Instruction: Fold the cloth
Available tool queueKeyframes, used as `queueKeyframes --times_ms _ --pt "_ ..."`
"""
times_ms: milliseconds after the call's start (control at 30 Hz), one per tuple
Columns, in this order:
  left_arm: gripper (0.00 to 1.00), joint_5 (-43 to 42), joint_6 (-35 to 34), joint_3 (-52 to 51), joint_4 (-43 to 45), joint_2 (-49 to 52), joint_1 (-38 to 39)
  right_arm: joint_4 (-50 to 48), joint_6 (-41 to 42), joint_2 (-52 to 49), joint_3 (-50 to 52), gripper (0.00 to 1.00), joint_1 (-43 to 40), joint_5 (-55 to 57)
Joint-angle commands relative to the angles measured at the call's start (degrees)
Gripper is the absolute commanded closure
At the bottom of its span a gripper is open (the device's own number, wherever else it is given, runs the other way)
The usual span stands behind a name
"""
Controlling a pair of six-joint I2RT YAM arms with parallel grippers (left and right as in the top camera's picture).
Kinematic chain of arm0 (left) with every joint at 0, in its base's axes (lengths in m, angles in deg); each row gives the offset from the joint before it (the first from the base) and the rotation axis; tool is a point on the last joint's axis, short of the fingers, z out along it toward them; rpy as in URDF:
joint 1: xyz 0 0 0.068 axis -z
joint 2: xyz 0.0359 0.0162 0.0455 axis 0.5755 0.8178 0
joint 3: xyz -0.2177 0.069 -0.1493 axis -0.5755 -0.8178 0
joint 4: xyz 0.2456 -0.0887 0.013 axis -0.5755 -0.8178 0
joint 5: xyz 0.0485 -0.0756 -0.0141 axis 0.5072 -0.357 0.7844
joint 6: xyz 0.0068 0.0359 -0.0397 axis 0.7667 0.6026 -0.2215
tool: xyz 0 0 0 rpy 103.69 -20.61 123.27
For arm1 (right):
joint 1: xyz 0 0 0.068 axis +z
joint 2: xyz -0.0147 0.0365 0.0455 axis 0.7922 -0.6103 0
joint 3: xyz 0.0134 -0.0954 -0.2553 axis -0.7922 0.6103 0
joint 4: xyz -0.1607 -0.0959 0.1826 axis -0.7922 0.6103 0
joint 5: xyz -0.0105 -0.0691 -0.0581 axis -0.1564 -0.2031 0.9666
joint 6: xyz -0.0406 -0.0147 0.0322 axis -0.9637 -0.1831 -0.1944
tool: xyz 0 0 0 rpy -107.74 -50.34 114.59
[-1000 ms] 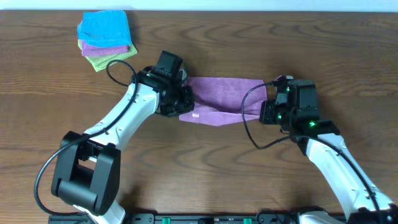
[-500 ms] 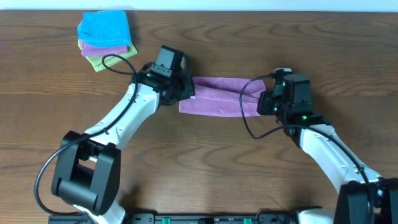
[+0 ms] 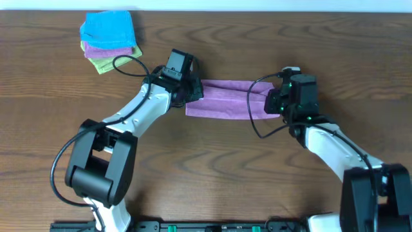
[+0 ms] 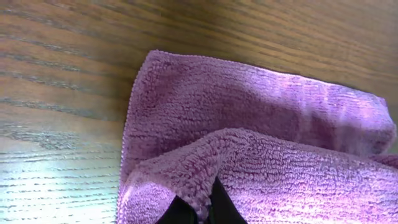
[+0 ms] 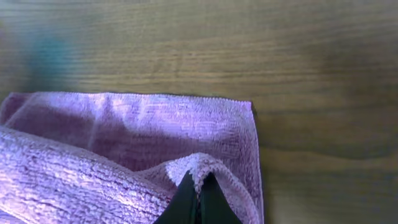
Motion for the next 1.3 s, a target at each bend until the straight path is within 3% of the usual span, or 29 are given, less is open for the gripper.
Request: queueKeyframes --times_ms 0,600,1067,1133,1267 --pt "0.94 2.6 -0.4 -0.1 0.7 1.4 -0.1 -1.3 0.6 -1.7 -0.1 0.99 0.4 1.3" --pt "0.94 4.2 0.6 -0.1 8.0 5.5 -0.1 -6.0 0.1 -6.0 -0.1 0.99 0.4 4.7" --pt "0.94 4.2 1.4 -0.1 8.0 6.8 -0.1 -8.0 -0.4 -9.1 -0.1 0.99 0.4 5.3" --pt "0.93 4.2 1.4 -0.1 7.7 6.8 -0.1 -8.0 -0.4 -9.1 -0.1 0.95 0.4 5.3" --pt "0.83 4.3 1.6 -0.1 6.6 6.8 -0.2 -7.4 -0.4 -9.1 -0.1 0.70 0.4 5.3"
